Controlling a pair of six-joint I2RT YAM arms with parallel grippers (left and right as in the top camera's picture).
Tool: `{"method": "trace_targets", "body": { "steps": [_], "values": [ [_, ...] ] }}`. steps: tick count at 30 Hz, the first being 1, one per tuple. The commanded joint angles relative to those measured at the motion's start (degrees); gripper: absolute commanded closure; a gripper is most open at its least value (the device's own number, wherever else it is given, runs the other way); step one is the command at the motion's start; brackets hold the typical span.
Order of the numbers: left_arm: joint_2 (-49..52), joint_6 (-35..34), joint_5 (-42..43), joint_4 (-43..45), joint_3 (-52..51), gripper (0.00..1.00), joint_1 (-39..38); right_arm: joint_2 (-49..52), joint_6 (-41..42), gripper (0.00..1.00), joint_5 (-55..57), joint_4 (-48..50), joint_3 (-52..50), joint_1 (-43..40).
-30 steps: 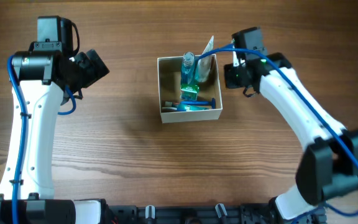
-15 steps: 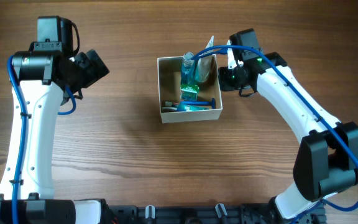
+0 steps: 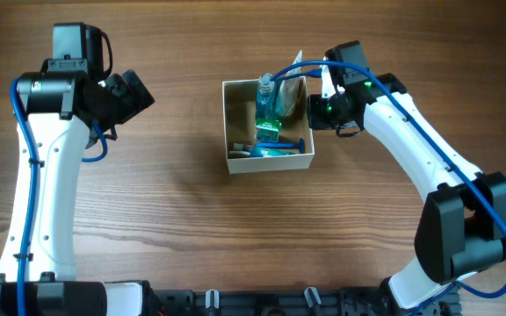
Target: Pack container
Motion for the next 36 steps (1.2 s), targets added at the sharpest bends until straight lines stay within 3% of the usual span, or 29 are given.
{"method": "trace_targets", "body": {
  "steps": [1,28,36],
  "values": [
    [-0.5,-0.1,0.3,-0.2,0.4,0.00,0.2,0.4,1.1,0.85,-2.2,0.0,0.0,-0.2],
    [-0.5,-0.1,0.3,-0.3,0.4,0.00,0.2,0.4,0.9,0.83,-5.9,0.6,0.0,-0.2],
    [-0.5,0.0,0.3,-0.4,0.4,0.00,0.2,-0.8,2.0,0.78,6.4,1.4,0.3,-0.7]
  ]
}}
